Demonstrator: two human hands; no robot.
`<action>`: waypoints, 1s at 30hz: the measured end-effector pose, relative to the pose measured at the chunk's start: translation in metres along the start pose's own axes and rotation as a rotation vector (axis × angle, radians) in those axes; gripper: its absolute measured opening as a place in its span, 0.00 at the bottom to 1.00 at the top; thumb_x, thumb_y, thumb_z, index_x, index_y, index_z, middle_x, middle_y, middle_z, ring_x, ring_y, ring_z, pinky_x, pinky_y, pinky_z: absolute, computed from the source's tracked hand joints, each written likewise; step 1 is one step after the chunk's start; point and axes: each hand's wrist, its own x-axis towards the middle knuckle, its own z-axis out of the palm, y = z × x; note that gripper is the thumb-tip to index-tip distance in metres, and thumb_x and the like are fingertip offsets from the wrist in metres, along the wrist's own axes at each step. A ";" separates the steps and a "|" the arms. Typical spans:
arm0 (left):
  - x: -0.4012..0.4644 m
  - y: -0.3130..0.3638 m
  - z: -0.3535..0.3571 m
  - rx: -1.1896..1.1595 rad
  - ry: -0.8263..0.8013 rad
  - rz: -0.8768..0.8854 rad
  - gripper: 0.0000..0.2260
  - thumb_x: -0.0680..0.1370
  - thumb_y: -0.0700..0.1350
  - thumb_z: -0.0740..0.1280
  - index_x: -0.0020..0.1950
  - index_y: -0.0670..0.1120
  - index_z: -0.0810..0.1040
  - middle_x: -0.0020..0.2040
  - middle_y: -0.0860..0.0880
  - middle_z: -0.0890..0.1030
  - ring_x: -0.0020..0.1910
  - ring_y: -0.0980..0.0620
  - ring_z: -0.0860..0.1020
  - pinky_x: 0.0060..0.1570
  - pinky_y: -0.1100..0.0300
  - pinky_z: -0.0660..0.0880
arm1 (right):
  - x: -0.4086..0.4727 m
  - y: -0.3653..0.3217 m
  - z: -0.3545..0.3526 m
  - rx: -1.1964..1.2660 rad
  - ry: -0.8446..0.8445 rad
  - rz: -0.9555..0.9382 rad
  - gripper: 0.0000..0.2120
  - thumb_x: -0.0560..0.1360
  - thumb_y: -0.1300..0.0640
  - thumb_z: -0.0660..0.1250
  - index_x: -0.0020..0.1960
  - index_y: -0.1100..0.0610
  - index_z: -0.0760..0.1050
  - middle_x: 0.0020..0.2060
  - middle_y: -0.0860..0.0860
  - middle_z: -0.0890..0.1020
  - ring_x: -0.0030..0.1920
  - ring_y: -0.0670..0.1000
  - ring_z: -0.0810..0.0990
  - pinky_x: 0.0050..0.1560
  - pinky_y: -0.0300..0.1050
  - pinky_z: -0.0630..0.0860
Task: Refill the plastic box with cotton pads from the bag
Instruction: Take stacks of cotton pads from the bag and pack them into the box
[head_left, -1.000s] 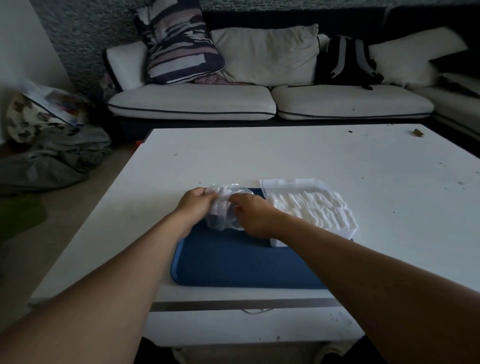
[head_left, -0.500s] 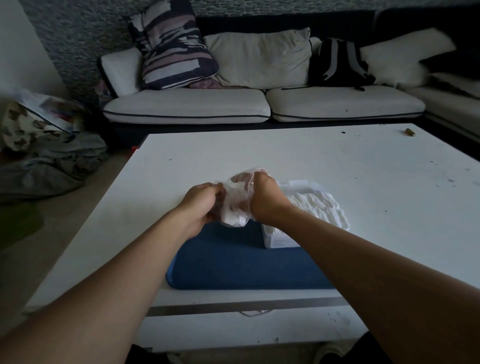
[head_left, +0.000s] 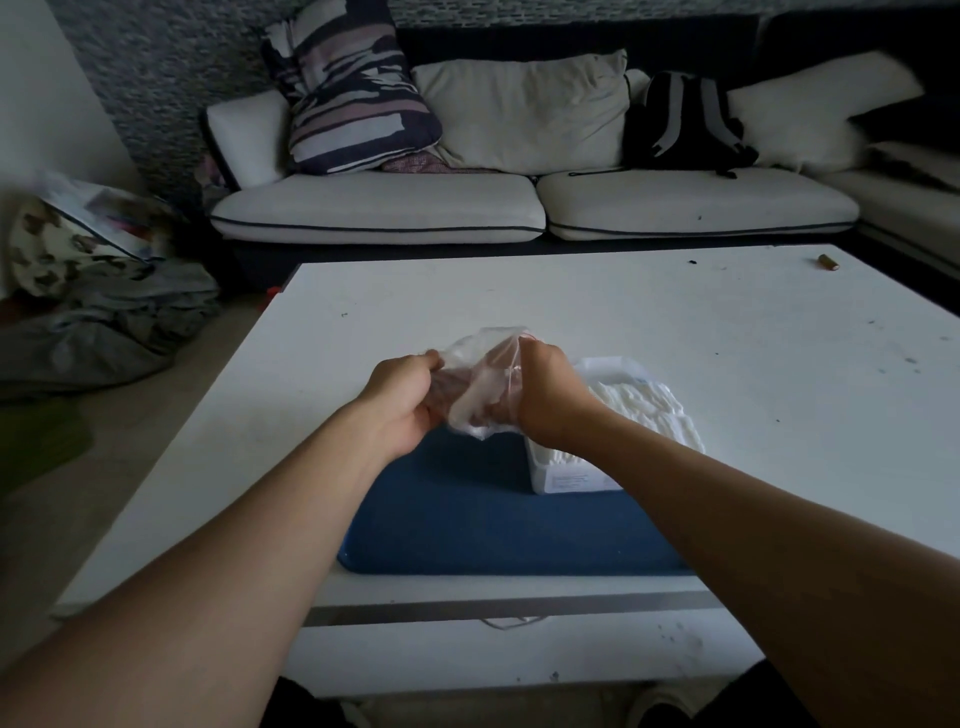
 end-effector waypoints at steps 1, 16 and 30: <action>-0.001 0.001 0.001 -0.017 -0.001 -0.002 0.08 0.84 0.40 0.60 0.53 0.39 0.78 0.46 0.42 0.85 0.41 0.46 0.84 0.38 0.53 0.82 | 0.000 0.000 0.000 -0.023 0.019 -0.019 0.08 0.69 0.60 0.72 0.47 0.62 0.79 0.44 0.55 0.84 0.44 0.55 0.83 0.46 0.53 0.82; 0.034 -0.014 -0.048 0.478 0.312 0.289 0.05 0.82 0.40 0.64 0.55 0.47 0.78 0.56 0.47 0.82 0.51 0.48 0.80 0.45 0.55 0.79 | -0.005 0.003 -0.050 0.140 0.083 -0.116 0.10 0.66 0.65 0.80 0.44 0.56 0.83 0.42 0.48 0.86 0.41 0.46 0.84 0.44 0.39 0.82; -0.043 0.008 0.019 0.489 -0.372 0.404 0.41 0.65 0.70 0.73 0.72 0.51 0.70 0.67 0.50 0.78 0.65 0.50 0.78 0.67 0.47 0.74 | -0.008 0.001 -0.051 0.473 -0.126 -0.205 0.13 0.67 0.76 0.72 0.46 0.62 0.83 0.48 0.58 0.86 0.51 0.56 0.85 0.51 0.49 0.82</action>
